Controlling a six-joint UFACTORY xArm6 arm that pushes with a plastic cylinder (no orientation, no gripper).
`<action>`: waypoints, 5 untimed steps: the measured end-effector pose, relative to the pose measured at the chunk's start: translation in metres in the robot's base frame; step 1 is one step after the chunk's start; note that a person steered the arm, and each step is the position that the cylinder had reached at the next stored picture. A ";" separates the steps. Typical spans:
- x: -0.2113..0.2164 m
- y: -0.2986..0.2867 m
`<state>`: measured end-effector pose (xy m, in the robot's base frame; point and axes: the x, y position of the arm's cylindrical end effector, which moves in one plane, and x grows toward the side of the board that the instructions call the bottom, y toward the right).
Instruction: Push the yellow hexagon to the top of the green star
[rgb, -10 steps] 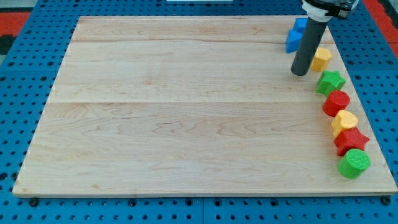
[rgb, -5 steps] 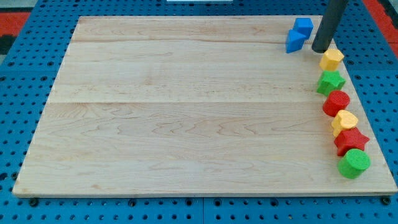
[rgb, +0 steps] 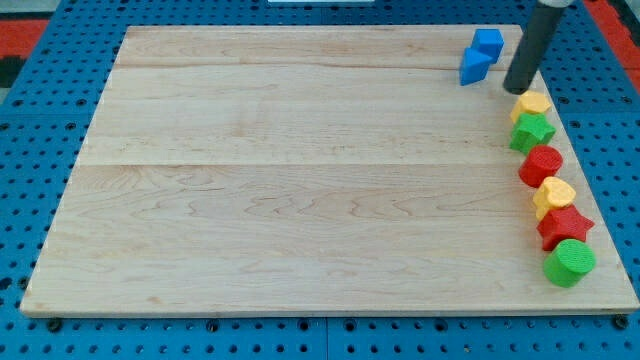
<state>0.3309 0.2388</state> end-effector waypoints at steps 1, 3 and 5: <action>0.023 -0.021; -0.026 -0.088; -0.067 -0.074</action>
